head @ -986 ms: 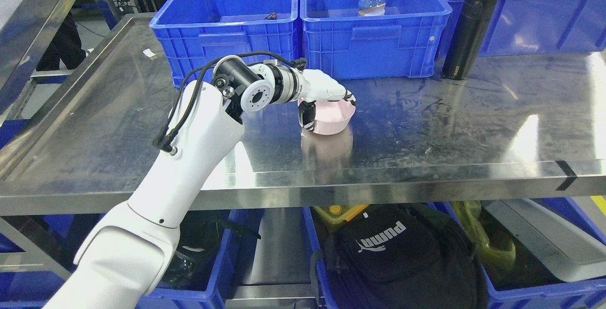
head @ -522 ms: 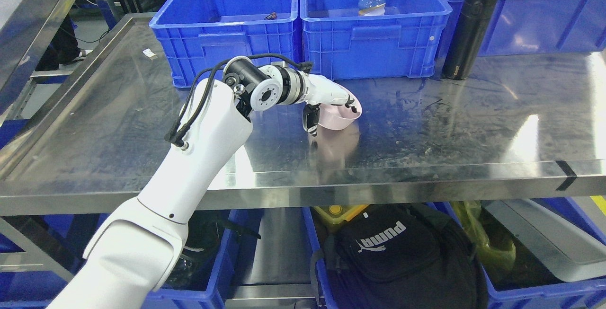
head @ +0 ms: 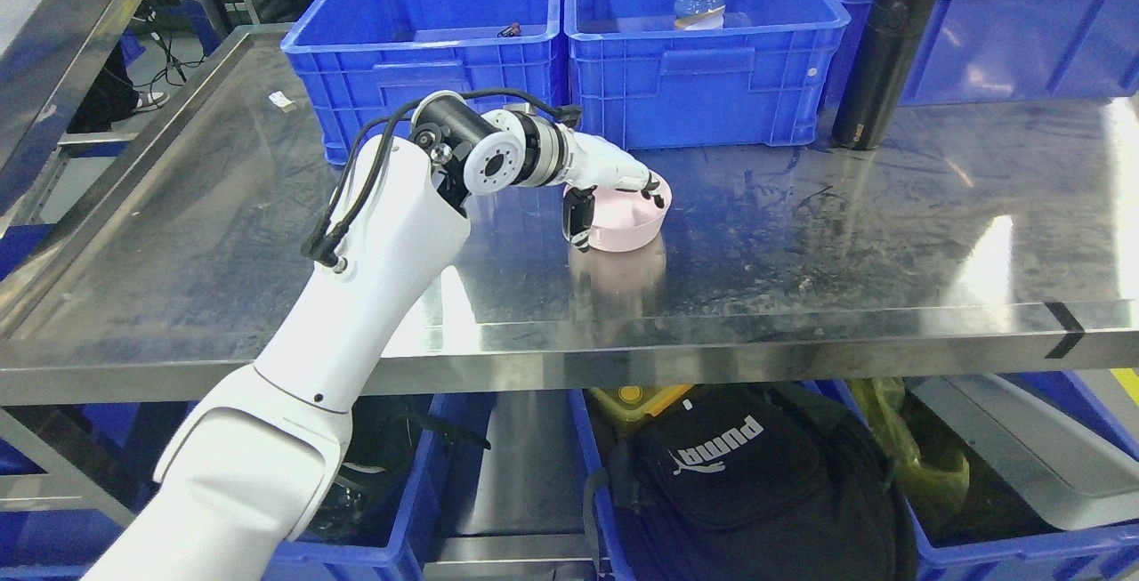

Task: Stack pink IKEA bowl on shelf middle layer
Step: 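Lift the pink bowl off the table with the left hand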

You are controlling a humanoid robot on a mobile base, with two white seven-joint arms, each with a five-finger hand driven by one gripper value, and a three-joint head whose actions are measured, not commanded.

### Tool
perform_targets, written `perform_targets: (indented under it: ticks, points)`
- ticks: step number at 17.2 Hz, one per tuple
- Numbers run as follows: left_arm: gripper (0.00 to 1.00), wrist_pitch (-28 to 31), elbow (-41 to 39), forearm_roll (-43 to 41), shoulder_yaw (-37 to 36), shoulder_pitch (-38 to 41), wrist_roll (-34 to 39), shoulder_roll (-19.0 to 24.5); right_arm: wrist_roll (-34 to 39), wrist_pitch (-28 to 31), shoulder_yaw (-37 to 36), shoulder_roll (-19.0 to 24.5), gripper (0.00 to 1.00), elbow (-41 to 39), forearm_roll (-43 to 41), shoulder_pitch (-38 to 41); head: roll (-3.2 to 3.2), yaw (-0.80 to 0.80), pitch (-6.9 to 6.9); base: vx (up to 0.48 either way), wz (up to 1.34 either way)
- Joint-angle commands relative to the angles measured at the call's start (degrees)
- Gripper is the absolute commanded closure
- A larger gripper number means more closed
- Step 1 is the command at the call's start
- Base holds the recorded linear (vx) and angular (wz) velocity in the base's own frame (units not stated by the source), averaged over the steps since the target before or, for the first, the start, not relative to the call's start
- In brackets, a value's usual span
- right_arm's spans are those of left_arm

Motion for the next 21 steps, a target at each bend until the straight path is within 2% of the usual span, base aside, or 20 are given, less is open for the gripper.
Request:
perform_targets:
  ticks: [1, 5, 10, 13, 15, 16, 17, 19, 21]
  points:
    - [0.14, 0.1, -4.7, 0.3, 1.1, 0.1, -0.2, 4.9, 0.0, 0.0, 0.0, -1.0, 0.0, -1.0, 0.0, 1.2, 0.0, 0.0, 0.0, 0.0, 0.0]
    - [0.14, 0.1, -6.4, 1.7, 0.2, 1.8, -0.5, 6.0, 0.0, 0.0, 0.0, -1.0, 0.0, -1.0, 0.0, 1.2, 0.0, 0.0, 0.0, 0.0, 0.0]
    - [0.14, 0.0, -5.3, 2.1, -1.0, 5.8, -0.2, 2.9, 0.0, 0.0, 0.0, -1.0, 0.0, -1.0, 0.0, 1.2, 0.0, 0.0, 0.0, 0.0, 0.0]
    - [0.18, -0.1, -3.6, 1.7, -1.6, 5.8, 0.2, 2.2, 0.0, 0.0, 0.0, -1.0, 0.0, -1.0, 0.0, 1.2, 0.0, 0.0, 0.0, 0.0, 0.0]
    - [0.29, -0.2, -2.9, 1.6, -1.1, 5.3, 0.1, 1.6, 0.0, 0.0, 0.0, -1.0, 0.0, -1.0, 0.0, 1.2, 0.0, 0.0, 0.0, 0.0, 0.0]
    - [0.41, -1.3, -2.9, 1.6, -0.4, 5.1, -0.2, 1.5, 0.0, 0.0, 0.0, -1.0, 0.0, -1.0, 0.0, 1.2, 0.0, 0.0, 0.0, -0.005, 0.04]
    - [0.49, -2.0, -2.9, 1.7, 0.5, 5.1, -0.2, 1.3, 0.0, 0.0, 0.0, -1.0, 0.0, -1.0, 0.0, 1.2, 0.0, 0.0, 0.0, -0.005, 0.04]
    - [0.72, -4.3, -2.4, 1.8, 3.8, 5.1, -0.4, 0.0, 0.0, 0.0, 0.0, -1.0, 0.0, -1.0, 0.0, 1.2, 0.0, 0.0, 0.0, -0.005, 0.09]
    - [0.87, -7.5, -1.6, 2.1, 6.9, 5.1, -1.0, -1.1, 0.0, 0.0, 0.0, -1.0, 0.0, -1.0, 0.0, 1.2, 0.0, 0.0, 0.0, -0.011, 0.13]
